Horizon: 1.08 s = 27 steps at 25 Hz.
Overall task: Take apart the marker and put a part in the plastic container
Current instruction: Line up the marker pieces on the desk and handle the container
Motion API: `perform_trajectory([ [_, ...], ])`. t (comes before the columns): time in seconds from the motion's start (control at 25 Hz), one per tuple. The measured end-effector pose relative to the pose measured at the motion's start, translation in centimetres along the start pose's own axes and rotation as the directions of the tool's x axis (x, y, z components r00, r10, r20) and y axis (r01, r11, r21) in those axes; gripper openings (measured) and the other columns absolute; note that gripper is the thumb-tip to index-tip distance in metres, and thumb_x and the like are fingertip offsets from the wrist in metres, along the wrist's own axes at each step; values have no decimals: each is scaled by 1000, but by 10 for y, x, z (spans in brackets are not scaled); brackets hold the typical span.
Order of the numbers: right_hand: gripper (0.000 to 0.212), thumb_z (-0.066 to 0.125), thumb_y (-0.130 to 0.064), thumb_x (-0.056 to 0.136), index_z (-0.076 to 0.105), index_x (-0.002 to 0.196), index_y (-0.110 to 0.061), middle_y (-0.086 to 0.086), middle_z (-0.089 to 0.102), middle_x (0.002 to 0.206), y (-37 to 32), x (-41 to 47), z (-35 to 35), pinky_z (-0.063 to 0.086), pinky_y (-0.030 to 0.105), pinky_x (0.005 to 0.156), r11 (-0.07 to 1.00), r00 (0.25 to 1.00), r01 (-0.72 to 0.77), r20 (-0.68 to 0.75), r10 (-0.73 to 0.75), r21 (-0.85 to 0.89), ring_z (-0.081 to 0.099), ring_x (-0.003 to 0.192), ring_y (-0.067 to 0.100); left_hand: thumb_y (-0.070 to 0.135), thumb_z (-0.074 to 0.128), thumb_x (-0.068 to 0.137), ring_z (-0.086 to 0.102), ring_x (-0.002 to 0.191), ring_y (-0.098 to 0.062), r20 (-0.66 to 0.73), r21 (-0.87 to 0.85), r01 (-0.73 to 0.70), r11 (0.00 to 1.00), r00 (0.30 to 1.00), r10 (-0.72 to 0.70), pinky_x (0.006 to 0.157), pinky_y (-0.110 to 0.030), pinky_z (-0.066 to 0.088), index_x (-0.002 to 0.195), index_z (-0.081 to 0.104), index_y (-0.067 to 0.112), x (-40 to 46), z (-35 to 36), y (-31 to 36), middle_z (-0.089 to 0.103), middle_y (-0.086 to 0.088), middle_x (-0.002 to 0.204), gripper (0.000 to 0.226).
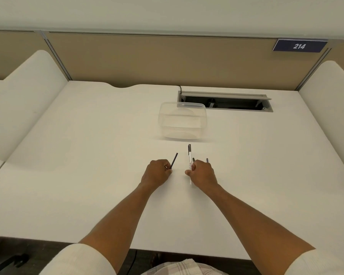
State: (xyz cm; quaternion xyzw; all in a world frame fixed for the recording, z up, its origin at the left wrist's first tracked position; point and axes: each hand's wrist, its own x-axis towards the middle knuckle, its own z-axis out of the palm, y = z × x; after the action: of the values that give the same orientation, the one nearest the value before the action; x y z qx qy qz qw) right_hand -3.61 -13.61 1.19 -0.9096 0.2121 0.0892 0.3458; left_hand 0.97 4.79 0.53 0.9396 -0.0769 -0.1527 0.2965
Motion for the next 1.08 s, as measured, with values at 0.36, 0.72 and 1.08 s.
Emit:
perform_trajectory([
  [0.36, 18, 70, -30, 82, 61, 85, -15, 6, 67, 92, -7, -8, 16, 48, 30, 66, 987, 999, 22, 28, -18, -156, 65, 86, 27, 25, 64, 84, 62, 73, -14, 12, -3, 22, 1000, 1000, -22, 59, -23, 43, 79, 65, 29, -7, -4, -8, 64, 11, 76, 7],
  [0.72, 22, 71, -29, 82, 61, 93, -13, 7, 67, 96, -8, -8, 18, 41, 28, 64, 987, 1000, 13, 10, -12, -162, 64, 90, 27, 25, 63, 85, 65, 76, -14, 16, 17, 37, 999, 999, -38, 66, -29, 55, 84, 69, 26, -9, -7, -11, 69, 9, 81, 5],
  [1.08, 26, 72, -32, 82, 62, 94, -10, 8, 67, 97, -8, -11, 13, 51, 31, 69, 984, 1000, 5, 27, 0, -178, 65, 92, 28, 25, 63, 86, 64, 75, -15, 17, 32, 35, 999, 999, -35, 63, -26, 51, 85, 69, 25, -10, -10, -9, 67, 9, 79, 7],
])
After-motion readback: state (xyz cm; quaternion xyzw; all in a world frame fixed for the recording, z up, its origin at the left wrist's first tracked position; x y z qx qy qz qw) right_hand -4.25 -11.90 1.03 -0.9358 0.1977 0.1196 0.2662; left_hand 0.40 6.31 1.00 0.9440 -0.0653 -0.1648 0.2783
